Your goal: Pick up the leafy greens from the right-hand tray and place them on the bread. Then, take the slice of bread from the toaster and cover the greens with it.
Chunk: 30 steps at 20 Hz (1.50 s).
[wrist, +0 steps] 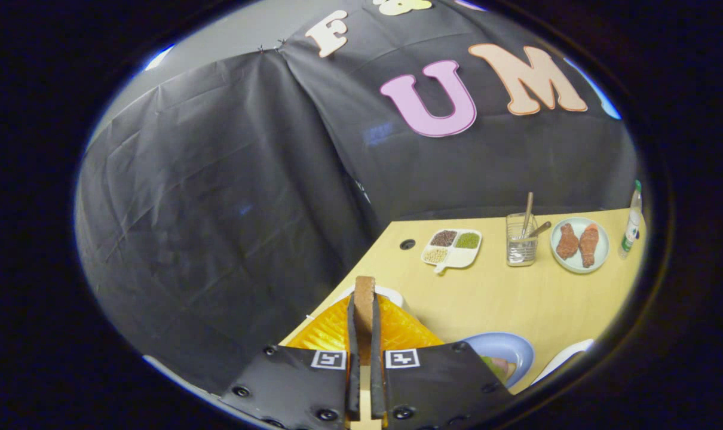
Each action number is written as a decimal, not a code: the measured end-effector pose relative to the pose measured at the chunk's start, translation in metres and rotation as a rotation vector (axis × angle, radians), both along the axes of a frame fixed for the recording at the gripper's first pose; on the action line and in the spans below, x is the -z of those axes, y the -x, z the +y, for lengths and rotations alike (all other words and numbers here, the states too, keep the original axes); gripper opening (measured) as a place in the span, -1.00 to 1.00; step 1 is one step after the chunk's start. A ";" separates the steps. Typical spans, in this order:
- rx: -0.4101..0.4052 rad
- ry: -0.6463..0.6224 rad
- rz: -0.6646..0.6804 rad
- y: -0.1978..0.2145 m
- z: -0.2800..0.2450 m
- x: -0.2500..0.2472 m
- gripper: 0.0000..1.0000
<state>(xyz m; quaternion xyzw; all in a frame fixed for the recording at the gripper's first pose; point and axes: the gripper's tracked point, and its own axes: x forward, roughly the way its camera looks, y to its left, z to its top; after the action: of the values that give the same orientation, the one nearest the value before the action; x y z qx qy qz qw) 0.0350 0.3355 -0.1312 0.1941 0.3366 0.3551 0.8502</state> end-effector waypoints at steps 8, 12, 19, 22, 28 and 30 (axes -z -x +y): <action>0.097 0.036 0.048 0.001 -0.056 0.039 -0.80; 0.135 0.043 0.108 0.008 -0.071 0.070 -0.81; 0.163 0.055 0.160 0.017 -0.082 0.112 -0.80; 0.178 0.049 0.206 0.023 -0.083 0.133 -0.80; 0.259 0.070 0.285 0.028 -0.106 0.172 -0.80; 0.288 0.089 0.298 0.028 -0.118 0.181 -0.80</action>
<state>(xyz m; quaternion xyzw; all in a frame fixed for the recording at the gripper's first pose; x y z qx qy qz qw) 0.0065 0.2170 -0.3118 0.2526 0.4427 0.1820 0.8409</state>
